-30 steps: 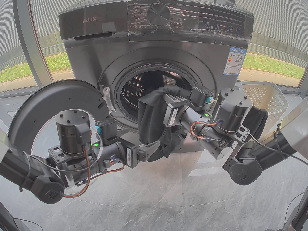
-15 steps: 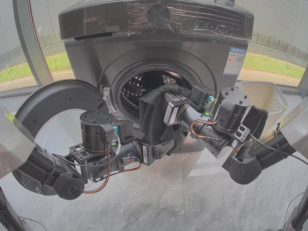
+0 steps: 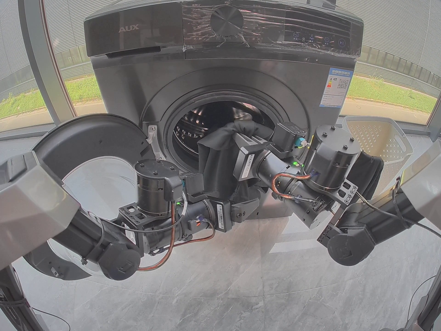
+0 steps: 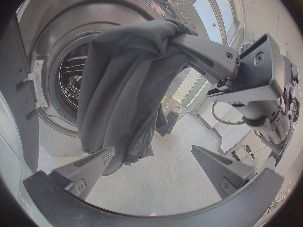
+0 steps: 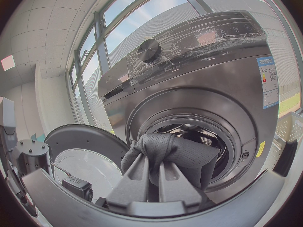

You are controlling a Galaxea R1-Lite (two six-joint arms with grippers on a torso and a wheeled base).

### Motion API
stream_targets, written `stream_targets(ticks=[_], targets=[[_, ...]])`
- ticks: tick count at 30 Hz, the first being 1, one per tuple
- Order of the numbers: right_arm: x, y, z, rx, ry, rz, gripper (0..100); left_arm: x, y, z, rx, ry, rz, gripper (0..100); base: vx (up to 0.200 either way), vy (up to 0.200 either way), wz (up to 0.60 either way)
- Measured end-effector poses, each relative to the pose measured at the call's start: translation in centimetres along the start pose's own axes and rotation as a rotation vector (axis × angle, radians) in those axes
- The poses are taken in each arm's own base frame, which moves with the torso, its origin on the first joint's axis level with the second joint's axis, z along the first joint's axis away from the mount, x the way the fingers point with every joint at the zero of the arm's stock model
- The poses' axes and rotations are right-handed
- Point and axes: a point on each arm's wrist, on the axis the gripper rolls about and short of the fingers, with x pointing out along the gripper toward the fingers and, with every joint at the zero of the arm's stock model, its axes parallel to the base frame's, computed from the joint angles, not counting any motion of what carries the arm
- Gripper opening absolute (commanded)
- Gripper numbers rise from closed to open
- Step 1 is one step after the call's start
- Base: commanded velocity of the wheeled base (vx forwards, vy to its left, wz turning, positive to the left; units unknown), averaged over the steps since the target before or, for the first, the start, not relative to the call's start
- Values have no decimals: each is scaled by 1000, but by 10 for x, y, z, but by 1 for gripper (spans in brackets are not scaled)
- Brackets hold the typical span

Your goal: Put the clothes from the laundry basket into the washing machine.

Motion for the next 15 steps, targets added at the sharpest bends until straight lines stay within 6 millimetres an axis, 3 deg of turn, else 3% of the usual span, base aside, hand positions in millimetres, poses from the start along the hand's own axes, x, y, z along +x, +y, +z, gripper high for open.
stream_targets(ticks=[15], targets=[[3,0,-9,2,13,-3,0,14,-2,-5,7,-31,-55,100,0,0,0]])
